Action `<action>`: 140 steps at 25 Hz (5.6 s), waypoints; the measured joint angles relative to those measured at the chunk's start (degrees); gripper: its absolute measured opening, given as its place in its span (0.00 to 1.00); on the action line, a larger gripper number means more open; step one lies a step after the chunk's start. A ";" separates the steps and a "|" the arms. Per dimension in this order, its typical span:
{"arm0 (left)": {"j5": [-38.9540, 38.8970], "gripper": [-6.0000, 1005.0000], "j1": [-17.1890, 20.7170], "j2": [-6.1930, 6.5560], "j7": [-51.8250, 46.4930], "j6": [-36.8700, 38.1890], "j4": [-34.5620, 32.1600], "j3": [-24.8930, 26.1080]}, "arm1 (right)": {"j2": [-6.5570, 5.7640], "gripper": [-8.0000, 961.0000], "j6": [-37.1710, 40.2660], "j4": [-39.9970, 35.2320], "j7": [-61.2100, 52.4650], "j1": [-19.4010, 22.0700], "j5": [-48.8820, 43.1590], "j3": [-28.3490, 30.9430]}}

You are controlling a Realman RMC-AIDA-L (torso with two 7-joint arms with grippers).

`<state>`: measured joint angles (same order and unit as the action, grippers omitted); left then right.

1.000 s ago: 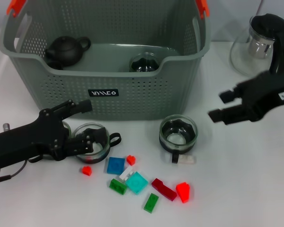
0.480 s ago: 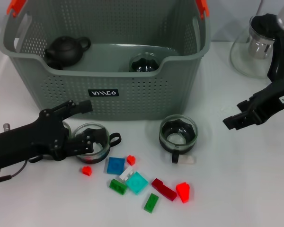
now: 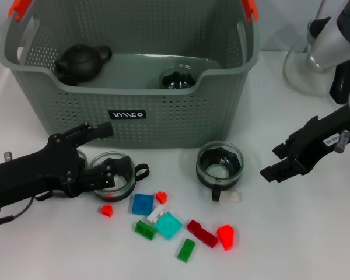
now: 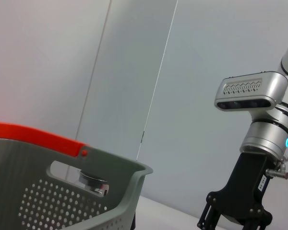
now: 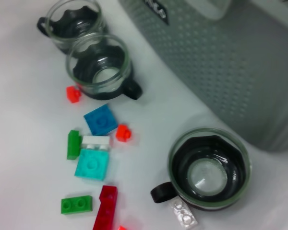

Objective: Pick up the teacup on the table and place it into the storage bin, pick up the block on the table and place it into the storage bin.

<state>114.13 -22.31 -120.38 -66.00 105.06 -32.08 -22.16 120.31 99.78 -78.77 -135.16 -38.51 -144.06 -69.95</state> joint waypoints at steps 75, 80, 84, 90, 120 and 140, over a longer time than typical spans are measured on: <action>-2.25 0.93 2.01 -2.01 0.08 -3.68 3.96 5.30 | 0.45 0.52 -22.93 18.51 39.66 -9.24 -5.01 -27.43; -2.24 0.93 2.14 -1.98 0.08 -3.72 3.98 5.37 | 0.52 0.50 -23.36 19.98 39.71 -10.02 -4.99 -27.53; -2.24 0.93 2.41 -2.04 0.08 -3.73 3.97 5.37 | 0.54 0.48 -23.40 20.04 39.43 -10.15 -4.53 -27.54; -2.24 0.93 2.68 -2.06 0.08 -3.73 3.95 5.37 | 0.54 0.46 -23.46 20.07 38.75 -10.28 -4.46 -27.52; -1.94 0.93 3.20 -1.58 0.17 -2.73 2.76 5.37 | 0.04 0.07 -1.74 5.69 31.94 -9.74 0.03 -17.01; -1.57 0.93 4.72 -0.64 0.79 -1.96 -1.54 4.92 | -0.17 0.07 -0.09 -6.26 24.31 -12.48 22.25 4.34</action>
<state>112.56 -17.58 -121.02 -65.21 103.10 -33.62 -17.24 120.14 99.68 -85.03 -110.86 -50.98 -121.80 -65.61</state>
